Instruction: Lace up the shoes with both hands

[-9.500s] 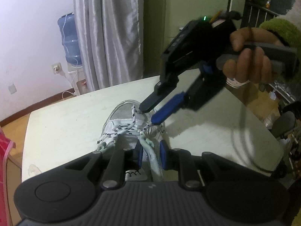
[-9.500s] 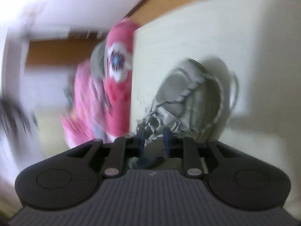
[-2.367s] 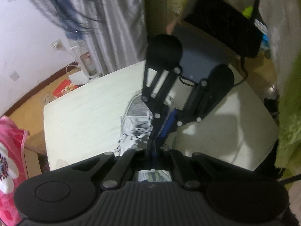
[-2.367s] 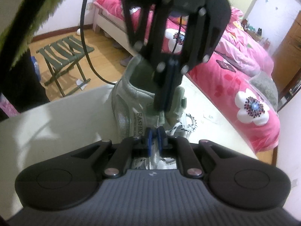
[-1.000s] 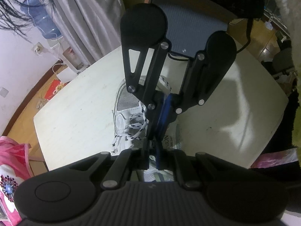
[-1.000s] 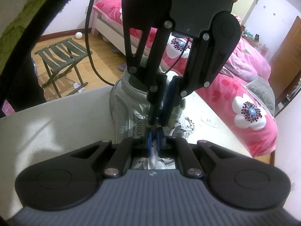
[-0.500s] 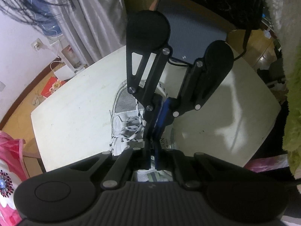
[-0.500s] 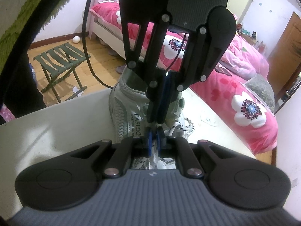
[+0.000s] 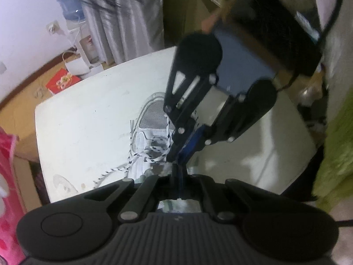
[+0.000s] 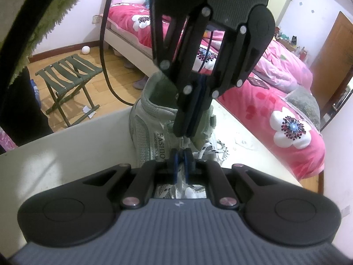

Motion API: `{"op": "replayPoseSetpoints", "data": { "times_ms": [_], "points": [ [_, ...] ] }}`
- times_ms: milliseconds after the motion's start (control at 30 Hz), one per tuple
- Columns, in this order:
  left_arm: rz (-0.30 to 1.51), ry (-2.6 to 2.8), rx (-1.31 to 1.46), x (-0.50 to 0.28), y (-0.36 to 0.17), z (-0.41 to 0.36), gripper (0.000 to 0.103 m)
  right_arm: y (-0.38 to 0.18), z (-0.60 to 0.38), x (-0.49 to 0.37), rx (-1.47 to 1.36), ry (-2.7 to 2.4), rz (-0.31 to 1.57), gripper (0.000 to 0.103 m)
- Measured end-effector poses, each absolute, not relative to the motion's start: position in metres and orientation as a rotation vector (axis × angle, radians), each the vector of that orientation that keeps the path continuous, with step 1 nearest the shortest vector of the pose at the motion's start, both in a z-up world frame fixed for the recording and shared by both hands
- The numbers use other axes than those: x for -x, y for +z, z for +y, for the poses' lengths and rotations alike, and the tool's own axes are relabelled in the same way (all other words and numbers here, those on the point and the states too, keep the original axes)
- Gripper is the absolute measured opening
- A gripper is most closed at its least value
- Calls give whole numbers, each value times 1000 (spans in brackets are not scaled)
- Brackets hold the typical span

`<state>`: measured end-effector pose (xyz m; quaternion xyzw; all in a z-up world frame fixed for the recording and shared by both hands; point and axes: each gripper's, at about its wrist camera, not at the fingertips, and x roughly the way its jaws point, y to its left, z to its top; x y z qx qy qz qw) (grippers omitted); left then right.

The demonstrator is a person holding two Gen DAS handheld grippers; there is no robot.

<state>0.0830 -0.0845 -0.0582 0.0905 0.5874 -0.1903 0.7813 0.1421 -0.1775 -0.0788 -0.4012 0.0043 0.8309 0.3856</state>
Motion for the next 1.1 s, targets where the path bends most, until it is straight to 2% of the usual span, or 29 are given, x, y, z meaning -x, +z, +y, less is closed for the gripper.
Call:
{"op": "replayPoseSetpoints", "data": {
  "times_ms": [133,233,300,367,400,500,533,633,767,800,867,933,1100],
  "points": [
    [1270,-388,-197,-81,-53,-79,0,-85,-181,-139,1068,2106,-41,8],
    [1292,-395,-186,-78,-56,-81,2,-84,-180,-141,1046,2097,6,8],
    [1289,-380,-187,-73,-58,-85,8,-82,-182,-140,1036,2094,21,11],
    [1278,-361,-174,-66,-58,-89,18,-80,-183,-139,1023,2093,41,14],
    [1268,-351,-161,-63,-57,-90,20,-79,-184,-139,1017,2093,50,20],
    [1244,-297,-104,-56,-56,-89,31,-76,-187,-137,1003,2081,64,25],
    [1236,-271,-82,-53,-55,-88,38,-75,-187,-136,991,2067,77,26],
    [1204,-213,1,-45,-52,-83,42,-70,-188,-133,958,2023,114,28],
    [1123,-162,75,-31,-44,-77,61,-63,-190,-128,912,1961,166,29],
    [1088,-146,96,-27,-42,-76,65,-60,-191,-127,894,1924,197,29],
    [1033,-128,150,-18,-41,-73,83,-53,-193,-128,836,1836,295,29],
    [989,-112,208,-10,-43,-70,93,-47,-196,-130,761,1733,416,29],
    [958,-6,289,0,-48,-67,98,-33,-208,-146,426,1388,758,29]
  ]
}}
